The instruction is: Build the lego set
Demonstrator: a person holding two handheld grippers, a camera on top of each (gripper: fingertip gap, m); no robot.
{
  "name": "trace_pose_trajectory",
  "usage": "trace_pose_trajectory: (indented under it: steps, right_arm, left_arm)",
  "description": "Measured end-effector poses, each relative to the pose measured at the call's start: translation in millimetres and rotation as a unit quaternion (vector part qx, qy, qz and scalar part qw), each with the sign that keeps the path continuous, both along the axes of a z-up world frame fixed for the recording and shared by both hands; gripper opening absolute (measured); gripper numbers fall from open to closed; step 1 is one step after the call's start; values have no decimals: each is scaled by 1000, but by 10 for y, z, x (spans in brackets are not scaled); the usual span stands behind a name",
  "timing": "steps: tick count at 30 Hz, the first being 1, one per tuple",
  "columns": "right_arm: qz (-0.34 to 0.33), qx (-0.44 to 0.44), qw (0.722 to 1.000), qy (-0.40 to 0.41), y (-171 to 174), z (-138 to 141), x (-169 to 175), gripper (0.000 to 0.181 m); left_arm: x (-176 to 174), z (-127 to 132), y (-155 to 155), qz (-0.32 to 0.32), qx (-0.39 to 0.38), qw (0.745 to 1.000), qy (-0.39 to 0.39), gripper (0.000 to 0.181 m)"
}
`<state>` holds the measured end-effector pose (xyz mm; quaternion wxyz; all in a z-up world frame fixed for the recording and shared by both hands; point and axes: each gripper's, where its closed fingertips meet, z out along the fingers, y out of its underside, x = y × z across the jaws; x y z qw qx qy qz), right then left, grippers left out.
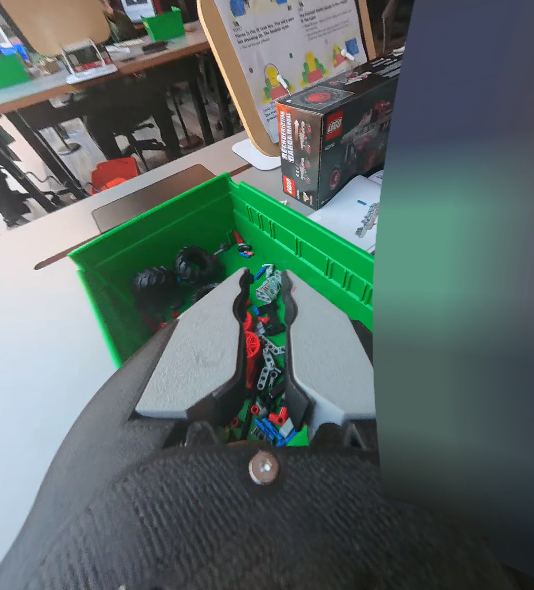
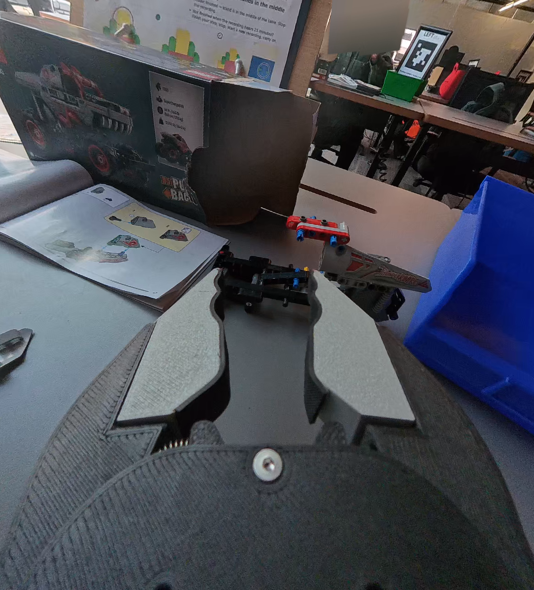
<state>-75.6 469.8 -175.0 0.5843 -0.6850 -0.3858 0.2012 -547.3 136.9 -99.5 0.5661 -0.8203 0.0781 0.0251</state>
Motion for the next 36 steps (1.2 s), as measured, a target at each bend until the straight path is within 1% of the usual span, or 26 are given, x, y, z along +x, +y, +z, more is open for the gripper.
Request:
trace_pose_trajectory:
  steps: [1,5,8,10,12,13,15,16,17,19,21,22,23,24,26,28,29,31,33,34,36]
  right_arm:
    - [1,0,1000,0,-7,-2,-3,49]
    - [3,1,1000,-5,-24,-16,-14,48]
    - [3,-3,1000,-10,-16,-39,-20,48]
    - [2,-3,1000,-12,-9,-45,-21,47]
    - [2,-3,1000,-12,-8,-46,-21,47]
    - [2,-3,1000,-11,-10,-45,-20,47]
    - [2,-3,1000,-10,-14,-42,-20,47]
    - [2,-3,1000,-11,-16,-45,-21,47]
    - [4,-3,1000,-12,-21,-49,-25,47]
    - [7,-2,1000,-15,-32,-56,-37,47]
    - [11,-2,1000,-21,-39,-72,-55,47]
    - [13,-2,1000,-23,-42,-79,-63,47]
    - [14,-2,1000,-25,-43,-83,-69,47]
    - [14,-1,1000,-27,-43,-87,-73,47]
    - [13,-2,999,-30,-42,-98,-75,47]
    - [12,-2,999,-33,-39,-107,-75,47]
    - [11,-2,999,-34,-38,-108,-75,46]
    - [9,-2,999,-35,-30,-112,-72,46]
    - [6,-3,999,-36,-17,-118,-66,46]
    - [5,-3,999,-37,-14,-120,-63,46]
    - [3,-3,999,-37,-9,-119,-58,46]
  left_arm:
    - [35,-14,76,-9,-7,1000,-9,19]
    - [211,-122,271,-50,-41,997,-52,24]
    - [167,-257,323,-49,-80,995,-29,24]
    - [331,-440,292,-102,-138,985,-27,15]
    - [497,-670,256,-147,-207,967,-17,15]
    - [521,-778,253,-154,-233,960,1,16]
    - [464,-945,279,-143,-266,952,53,16]
    - [386,-960,326,-123,-264,953,78,15]
    - [298,-913,386,-99,-246,960,91,11]
    - [203,-706,481,-74,-197,975,66,1]
    - [77,-469,576,-54,-152,986,40,3]
    - [-43,-390,627,-34,-142,988,44,6]
    - [-160,-357,674,-14,-145,988,52,13]
    - [-238,-371,715,-3,-159,985,61,22]
    - [-287,-446,771,-13,-194,978,80,13]
    - [-289,-494,829,-38,-205,973,101,4]
    - [-321,-514,862,-40,-212,970,109,4]
    - [-334,-603,902,-57,-248,961,112,11]
    - [-305,-792,893,-81,-307,942,108,25]
    - [-325,-877,905,-78,-332,933,115,25]
    - [-312,-993,955,-81,-351,924,131,23]
